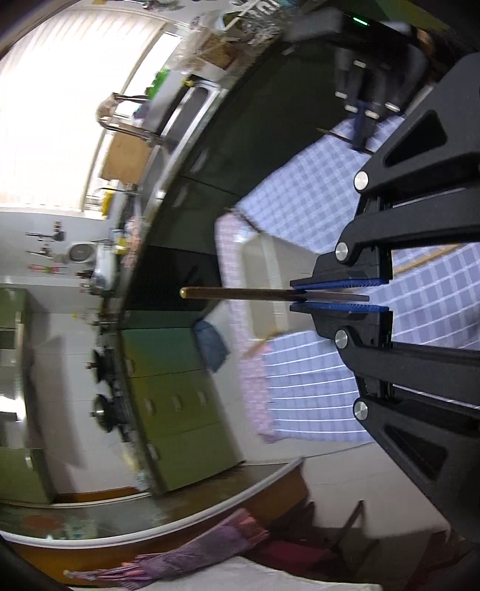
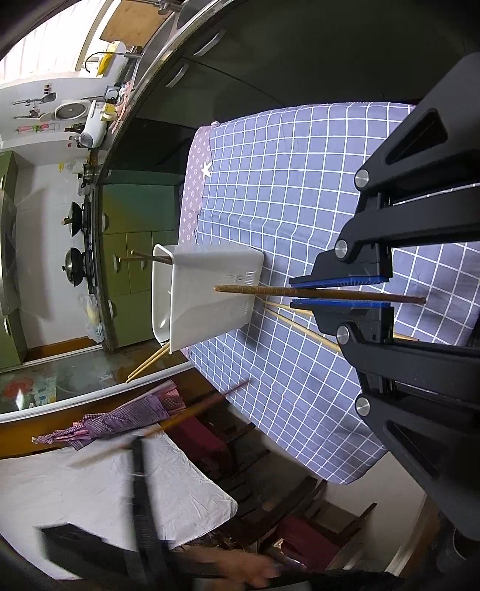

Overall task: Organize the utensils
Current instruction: 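Lower the chopstick into the holder and open the left tool while the right tool carries its chopstick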

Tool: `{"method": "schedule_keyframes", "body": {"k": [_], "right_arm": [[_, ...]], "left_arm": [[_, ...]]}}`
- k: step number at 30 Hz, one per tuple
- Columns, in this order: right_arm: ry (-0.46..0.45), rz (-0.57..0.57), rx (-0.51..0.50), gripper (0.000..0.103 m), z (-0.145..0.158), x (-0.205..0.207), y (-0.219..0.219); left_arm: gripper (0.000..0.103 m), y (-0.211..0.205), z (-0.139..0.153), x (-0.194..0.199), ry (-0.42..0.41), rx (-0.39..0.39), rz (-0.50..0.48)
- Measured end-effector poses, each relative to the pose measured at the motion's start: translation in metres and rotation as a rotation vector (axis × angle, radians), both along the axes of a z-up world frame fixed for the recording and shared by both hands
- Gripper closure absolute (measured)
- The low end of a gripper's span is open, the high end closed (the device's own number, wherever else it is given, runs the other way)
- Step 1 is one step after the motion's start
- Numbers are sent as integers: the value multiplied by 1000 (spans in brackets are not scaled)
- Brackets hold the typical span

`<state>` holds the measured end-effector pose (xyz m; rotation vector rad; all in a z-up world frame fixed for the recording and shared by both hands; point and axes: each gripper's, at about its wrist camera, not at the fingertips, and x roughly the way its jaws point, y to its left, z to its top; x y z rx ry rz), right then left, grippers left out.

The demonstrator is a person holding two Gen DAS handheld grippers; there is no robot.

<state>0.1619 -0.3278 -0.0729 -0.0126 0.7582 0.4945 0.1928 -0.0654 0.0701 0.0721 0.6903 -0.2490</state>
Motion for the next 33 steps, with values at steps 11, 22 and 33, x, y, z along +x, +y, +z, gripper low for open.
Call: {"method": "schedule_keyframes", "body": {"k": [11,22,33], "right_arm": [[-3,0,20,96,-1,-4,-7],[-17,-3,37,96,8,-6,-9],[-119,27,202,96,92,32,1]], "left_arm": [[96,-11,47,62,-155,-14,86],[96,-6,-17,103,16,-42,106],[83,18,-15,57,-41,-41,123]]}}
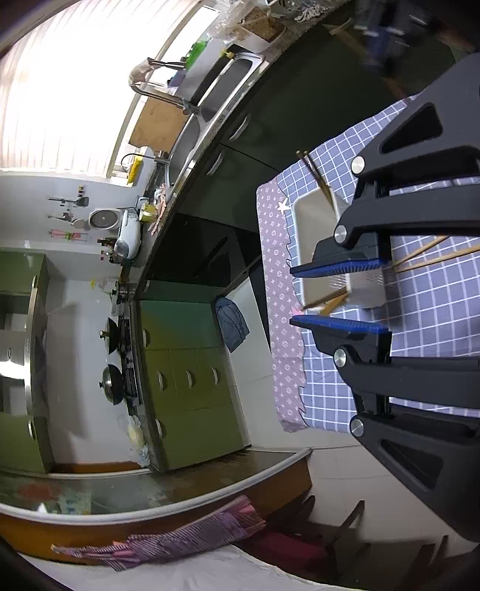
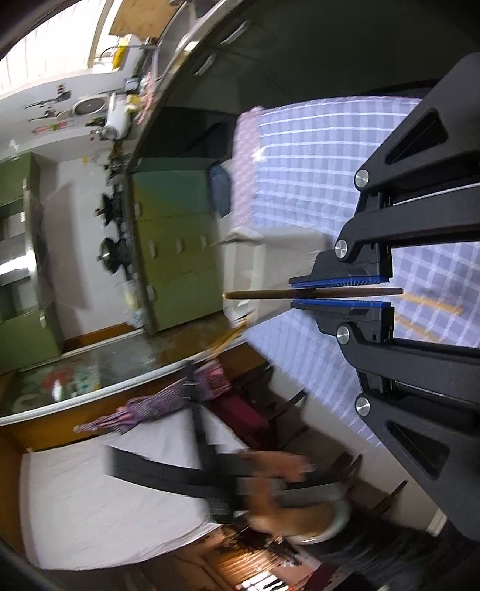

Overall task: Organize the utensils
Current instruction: 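Lower the chopstick into the holder and open the left tool while the right tool carries its chopstick, then insert the chopstick into the holder and open the right tool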

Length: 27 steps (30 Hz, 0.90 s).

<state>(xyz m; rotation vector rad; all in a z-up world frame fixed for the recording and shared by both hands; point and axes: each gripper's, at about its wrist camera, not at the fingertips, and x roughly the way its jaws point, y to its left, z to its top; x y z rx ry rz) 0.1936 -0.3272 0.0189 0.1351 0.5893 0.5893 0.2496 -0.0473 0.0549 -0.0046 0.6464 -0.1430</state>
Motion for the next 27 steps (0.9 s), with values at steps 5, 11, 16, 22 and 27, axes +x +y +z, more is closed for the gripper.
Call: {"method": "schedule_keyframes", "body": {"k": [5,11,16,22,27], "right_arm": [[-63,-31,116,96,57,39,9],[-110,-196,89,96,79,95,22],[-2,-234,5,96,41,143,39],[47,-233,-41,95,10,160,43],[-11,-230,-42,94,20,142,36]], "left_arm": [[83,14,0,-32,-12,3,-7],[79,22,-14,-64,14,21,-39],[79,26,-23,-72,40,31,-56],[79,26,-28,-72,61,32,-77],[79,22,-38,-67,96,21,-86]]}}
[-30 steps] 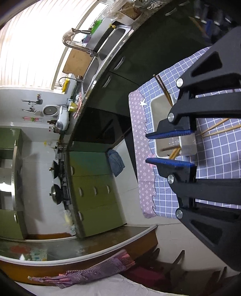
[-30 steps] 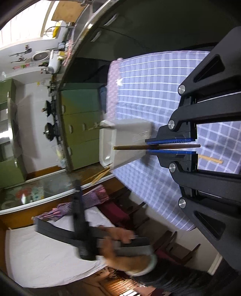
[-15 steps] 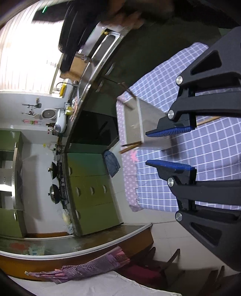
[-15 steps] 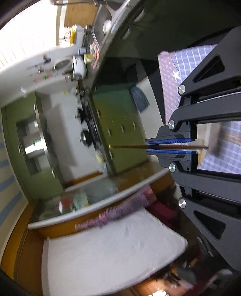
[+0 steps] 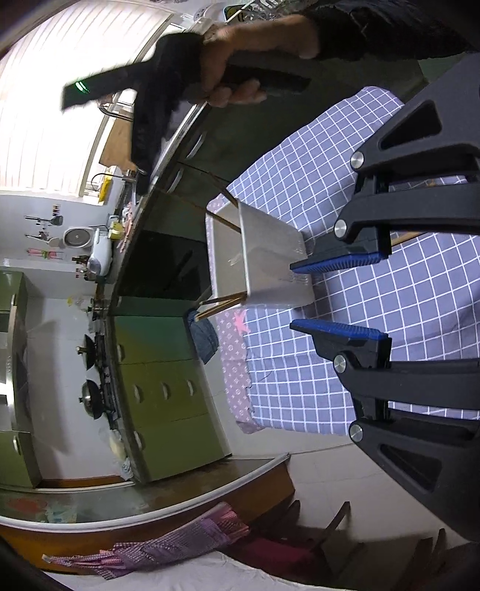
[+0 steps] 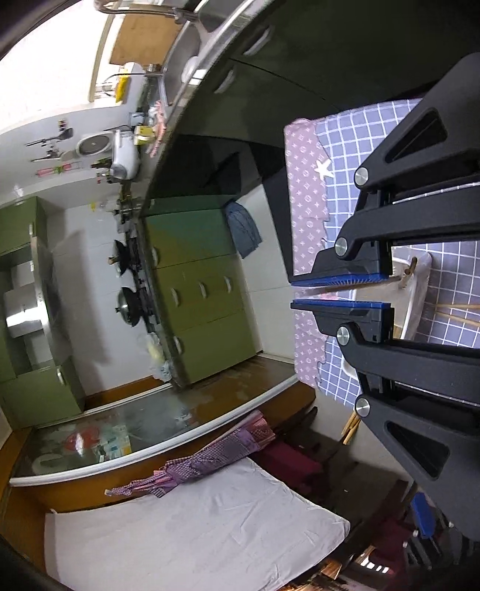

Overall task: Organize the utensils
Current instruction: 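Insert the chopstick into the holder and open the right tool, then grasp and lift a wooden chopstick with the left tool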

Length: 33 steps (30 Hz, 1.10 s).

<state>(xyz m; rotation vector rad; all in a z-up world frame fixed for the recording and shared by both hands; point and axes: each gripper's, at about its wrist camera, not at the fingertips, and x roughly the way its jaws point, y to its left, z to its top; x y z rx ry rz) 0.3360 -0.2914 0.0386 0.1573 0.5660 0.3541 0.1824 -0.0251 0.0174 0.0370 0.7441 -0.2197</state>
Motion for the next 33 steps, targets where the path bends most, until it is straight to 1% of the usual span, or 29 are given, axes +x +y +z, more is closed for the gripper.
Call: {"method": "schedule_keyframes", "body": {"k": [3,4,5,8,10,11,12,13,16,18,21,23,26,29,33], "right_arm": [[-62,18,16,94,15,-26,-8],[-79,23,19,92,21,-36,-9],[-105,30,15,86,26,-51,-11],[-157,54,-17,85,34,-90,-16],[-171,74,-66,81,27,-118,-17],[-162,90,-91,77,19,-130,-18],[-147,103,-106,76,10,-139,-19],[-133,109,-120,76,2,-146,-19],[-77,89,-184,76,-34,-162,-25],[-19,77,-210,76,-60,-166,-35],[55,58,-219,76,-92,-166,-48],[95,43,-224,76,-110,-165,-57],[138,41,-221,76,-128,-163,-68],[154,42,-211,73,-137,-162,-72],[170,53,-193,73,-144,-161,-73]], "left_arm": [[79,-5,-10,6,38,-2,-3],[78,-6,-13,7,51,-3,-3],[78,-8,-18,10,69,-5,-2],[78,-15,-42,20,159,-12,-6],[78,-22,-61,28,221,-6,-6],[78,-27,-71,32,254,-3,-7],[78,-30,-81,35,284,-2,-8],[78,-34,-90,39,315,-5,-9],[78,-45,-121,56,416,-19,-2],[78,-53,-139,63,466,-27,5],[78,-61,-162,74,522,-12,40],[78,-66,-170,78,545,-10,54],[78,-72,-181,84,573,-4,71],[78,-78,-186,87,585,10,82],[80,-86,-195,89,596,39,89]]}}
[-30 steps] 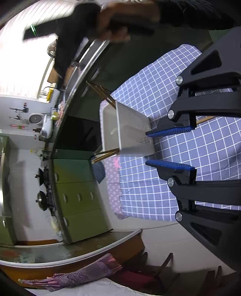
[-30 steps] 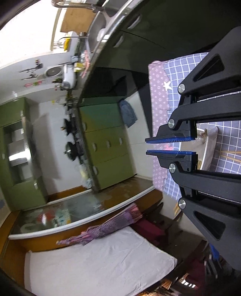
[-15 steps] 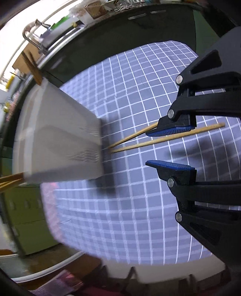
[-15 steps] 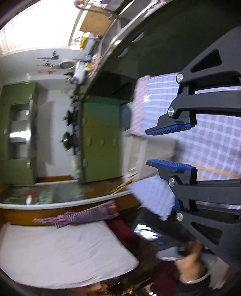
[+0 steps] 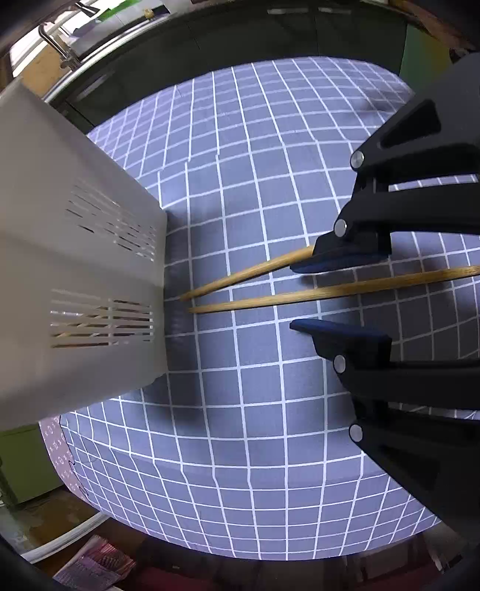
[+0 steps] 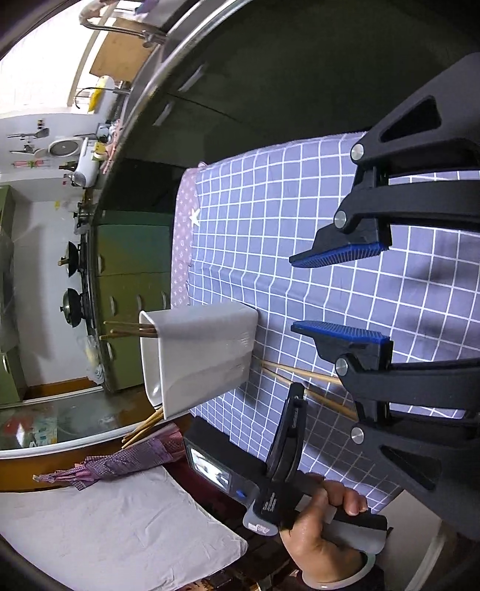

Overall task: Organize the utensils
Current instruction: 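Grasp and lift a wooden chopstick with the left tool, then grasp the last chopstick with the right tool while the left tool carries its chopstick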

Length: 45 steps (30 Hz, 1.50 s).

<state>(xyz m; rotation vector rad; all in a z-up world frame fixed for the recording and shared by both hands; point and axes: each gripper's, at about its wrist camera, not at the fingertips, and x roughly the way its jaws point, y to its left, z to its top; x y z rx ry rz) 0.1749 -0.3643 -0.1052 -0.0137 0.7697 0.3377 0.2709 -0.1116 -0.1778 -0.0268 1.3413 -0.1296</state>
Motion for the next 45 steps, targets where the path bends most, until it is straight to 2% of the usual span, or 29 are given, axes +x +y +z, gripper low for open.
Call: {"method": "schedule_keyframes", "body": {"k": [3,6,10,18,24,30,32,37,41,45], "right_arm": [[5,7,7,73,0,4,0],[6,8,8,68,2,4,1],[9,11,5,68,1,4,4],[32,22,-1,68,-1,7,8],[57,37,-8,66,-6,13,14],[115,88,-3,64,-16,27,30],[157,111,-12,60,-24,38,40],[214,166,-63,60,-40,57,72],[246,201,-120,60,-50,77,104],[318,231,-169,63,-74,102,136]], "left_arm": [[81,-3,-6,2,18,10,7],[82,-9,-11,7,14,21,2],[96,-12,-14,9,12,16,-8],[96,4,-14,6,10,-8,-15],[96,26,13,-9,-77,-18,-20],[97,45,58,-36,-204,-22,-28],[97,51,71,-45,-243,-22,-30],[97,65,97,-67,-316,-37,-37],[97,69,110,-81,-377,-21,-45],[97,70,115,-93,-407,-13,-55]]}}
